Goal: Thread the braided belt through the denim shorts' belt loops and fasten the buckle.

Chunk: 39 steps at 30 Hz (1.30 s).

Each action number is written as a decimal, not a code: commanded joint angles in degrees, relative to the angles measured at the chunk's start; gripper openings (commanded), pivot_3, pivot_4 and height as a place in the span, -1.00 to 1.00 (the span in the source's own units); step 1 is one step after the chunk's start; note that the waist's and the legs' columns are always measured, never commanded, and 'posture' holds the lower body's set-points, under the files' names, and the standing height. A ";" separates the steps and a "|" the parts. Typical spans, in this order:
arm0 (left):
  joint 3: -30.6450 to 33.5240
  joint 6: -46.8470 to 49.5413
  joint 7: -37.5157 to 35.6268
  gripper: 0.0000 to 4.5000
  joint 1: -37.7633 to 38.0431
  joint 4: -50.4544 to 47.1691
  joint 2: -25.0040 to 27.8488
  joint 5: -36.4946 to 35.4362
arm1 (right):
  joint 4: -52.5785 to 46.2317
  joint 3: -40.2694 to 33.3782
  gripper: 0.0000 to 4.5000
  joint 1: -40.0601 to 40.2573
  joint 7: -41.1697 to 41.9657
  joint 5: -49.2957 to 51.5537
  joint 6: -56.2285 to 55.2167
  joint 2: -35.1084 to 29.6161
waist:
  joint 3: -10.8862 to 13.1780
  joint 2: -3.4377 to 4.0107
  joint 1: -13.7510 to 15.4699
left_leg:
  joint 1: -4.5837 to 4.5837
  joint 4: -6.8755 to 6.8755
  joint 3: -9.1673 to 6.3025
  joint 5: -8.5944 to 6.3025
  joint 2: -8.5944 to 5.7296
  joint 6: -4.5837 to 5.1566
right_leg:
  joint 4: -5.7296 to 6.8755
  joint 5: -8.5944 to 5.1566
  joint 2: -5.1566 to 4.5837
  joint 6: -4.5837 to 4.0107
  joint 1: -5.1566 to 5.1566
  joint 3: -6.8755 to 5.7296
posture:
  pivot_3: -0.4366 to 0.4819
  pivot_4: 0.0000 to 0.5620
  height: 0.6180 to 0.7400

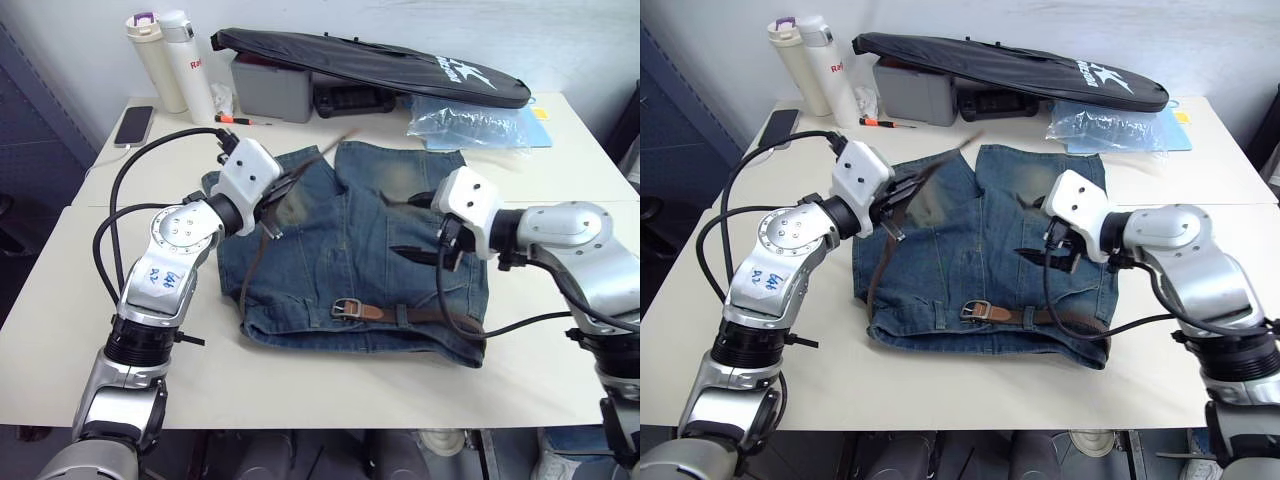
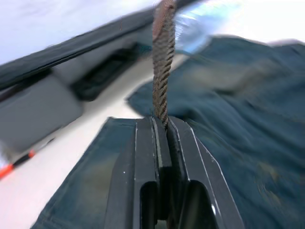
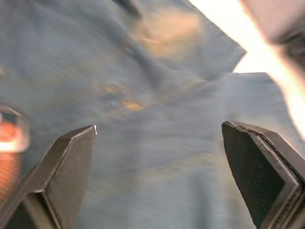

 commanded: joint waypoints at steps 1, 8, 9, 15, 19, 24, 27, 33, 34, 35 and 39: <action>-1.95 -6.25 -6.19 -0.98 -1.08 1.40 1.93 1.34 | -0.37 -0.21 1.00 0.29 0.10 -6.19 -10.47 -2.66 | 0.00 0.01 0.01 | 0.00 0.00 0.03 -0.02 0.00 0.03 | -0.01 0.00 0.00 0.00 0.00 0.03 | -0.05 -0.47 1.00; -4.58 -13.52 -12.68 -0.98 -2.46 4.57 2.11 3.25 | 3.79 1.78 1.00 -2.04 -2.87 -13.67 -20.15 0.29 | 0.00 0.01 -0.09 | 0.01 0.00 0.06 -0.04 0.01 0.08 | -0.02 0.02 0.02 0.00 0.00 0.07 | -0.05 -0.47 1.00; -4.64 -13.96 -12.81 -0.98 -2.70 5.03 1.80 3.59 | 3.98 2.11 1.00 -2.36 -3.17 -14.13 -20.34 1.31 | 0.00 0.02 -0.11 | 0.01 0.01 0.06 -0.04 0.01 0.08 | -0.02 0.02 0.02 0.00 0.00 0.08 | -0.05 -0.47 1.00; -4.72 -14.72 -13.16 -0.98 -3.05 5.18 0.22 4.63 | 4.49 3.99 1.00 -3.94 -2.88 -16.97 -21.39 4.57 | -0.01 0.03 -0.05 | 0.01 0.02 0.06 -0.04 0.02 0.08 | -0.02 0.04 0.04 -0.01 0.00 0.09 | -0.05 -0.47 1.00; -4.49 -14.75 -13.36 -1.00 -2.55 4.62 -0.06 5.17 | 5.39 4.10 0.61 -4.72 -2.41 -17.28 -21.74 5.63 | -0.02 0.04 -0.05 | 0.01 0.01 0.05 -0.05 0.02 0.09 | -0.01 0.04 0.04 -0.01 0.00 0.09 | -0.05 -0.47 1.00; -3.90 -14.40 -13.77 -1.00 -1.76 3.83 0.54 5.15 | 6.10 4.22 -0.49 -5.13 -1.88 -17.09 -22.11 6.88 | -0.02 0.04 -0.06 | 0.01 0.02 0.05 -0.05 0.02 0.09 | 0.00 0.04 0.04 -0.01 0.00 0.09 | -0.05 -0.47 1.00; -2.61 -12.78 -13.34 -1.00 -1.21 3.21 0.69 4.37 | 6.34 4.16 -0.98 -5.44 -1.86 -16.86 -21.91 7.76 | -0.02 0.05 -0.17 | 0.02 0.03 0.05 -0.05 0.02 0.09 | 0.01 0.04 0.05 -0.01 0.00 0.10 | -0.05 -0.47 1.00; 12.90 14.05 -10.16 -0.11 -1.13 -1.81 -2.22 -15.57 | 7.09 4.97 -1.00 -5.80 -2.36 -18.49 -22.73 9.20 | -0.02 0.06 -0.65 | 0.03 0.05 0.03 -0.05 0.03 0.10 | 0.09 0.04 0.06 -0.01 0.00 0.11 | -0.05 -0.47 1.00; 15.72 19.50 -9.11 0.07 -1.70 -2.43 -2.35 -18.92 | 7.31 5.24 -1.00 -5.81 -2.46 -19.00 -23.29 9.26 | -0.02 0.07 -0.88 | 0.03 0.06 0.02 -0.06 0.04 0.10 | 0.12 0.04 0.06 -0.01 0.00 0.11 | -0.05 -0.47 1.00; 19.61 27.70 -9.59 0.33 -2.03 -2.87 -0.97 -24.57 | 7.78 5.49 -1.00 -5.75 -2.67 -19.61 -24.28 9.29 | -0.02 0.07 -1.23 | 0.04 0.06 -0.01 -0.06 0.04 0.11 | 0.16 0.04 0.06 -0.01 0.00 0.10 | -0.05 -0.47 1.00; 34.03 57.06 -10.09 0.97 -2.11 -3.70 5.03 -41.05 | 10.12 6.08 -1.00 -5.78 -4.09 -21.72 -28.99 9.92 | -0.02 0.07 -2.33 | 0.15 0.01 -0.01 -0.07 0.05 0.13 | 0.28 -0.02 0.08 -0.01 0.00 0.13 | -0.05 -0.47 1.00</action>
